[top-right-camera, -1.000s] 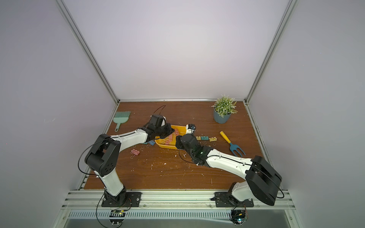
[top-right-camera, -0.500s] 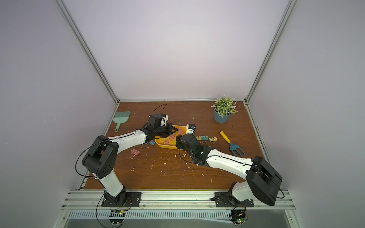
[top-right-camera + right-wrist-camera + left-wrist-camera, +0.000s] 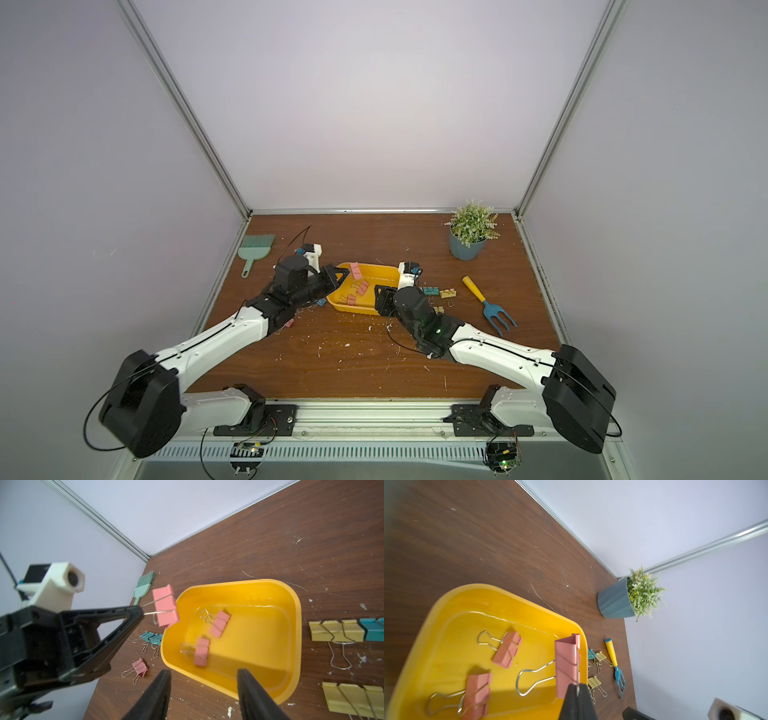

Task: Take out the binder clips from the storage box
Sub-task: Pick up the binder clip from the storage box, then place the binder clip at the center of the board.

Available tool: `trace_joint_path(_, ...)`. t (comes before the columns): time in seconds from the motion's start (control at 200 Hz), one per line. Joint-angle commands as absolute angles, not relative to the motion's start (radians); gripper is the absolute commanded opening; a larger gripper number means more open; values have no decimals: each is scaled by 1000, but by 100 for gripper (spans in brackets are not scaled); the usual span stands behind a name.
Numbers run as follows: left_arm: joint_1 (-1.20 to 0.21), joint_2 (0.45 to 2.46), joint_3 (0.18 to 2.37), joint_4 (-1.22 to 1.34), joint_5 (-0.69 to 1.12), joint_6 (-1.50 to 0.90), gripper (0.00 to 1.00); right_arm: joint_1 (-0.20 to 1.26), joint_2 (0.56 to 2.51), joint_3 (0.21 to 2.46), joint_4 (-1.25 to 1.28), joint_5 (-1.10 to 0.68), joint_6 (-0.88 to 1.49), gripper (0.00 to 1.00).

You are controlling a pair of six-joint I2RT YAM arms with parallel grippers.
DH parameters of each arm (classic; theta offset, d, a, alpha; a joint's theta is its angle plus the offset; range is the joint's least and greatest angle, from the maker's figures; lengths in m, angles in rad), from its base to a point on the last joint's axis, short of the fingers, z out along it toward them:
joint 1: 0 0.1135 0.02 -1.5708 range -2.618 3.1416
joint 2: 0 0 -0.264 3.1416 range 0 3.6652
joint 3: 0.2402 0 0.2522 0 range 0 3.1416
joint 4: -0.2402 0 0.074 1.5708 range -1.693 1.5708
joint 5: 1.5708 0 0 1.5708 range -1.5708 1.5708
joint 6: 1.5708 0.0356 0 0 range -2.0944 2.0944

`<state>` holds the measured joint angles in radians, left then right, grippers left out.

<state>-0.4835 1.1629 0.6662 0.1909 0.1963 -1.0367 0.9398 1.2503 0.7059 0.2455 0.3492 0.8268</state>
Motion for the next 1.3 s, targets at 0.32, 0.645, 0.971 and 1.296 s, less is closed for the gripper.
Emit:
trace_joint_path(0.32,-493,681,399,-137,-167,-1385,0,965,1375,806,340,200,814,55)
trace_joint_path(0.645,-490,638,291,-219,-163,-1538,0,1040,1508,930,323,65,715,52)
trace_joint_path(0.971,-420,640,223,-187,-156,-1596,0,1068,1626,1004,292,-63,704,48)
trace_joint_path(1.296,-394,668,186,-124,-161,-1633,3,1081,1749,1118,191,-120,696,48)
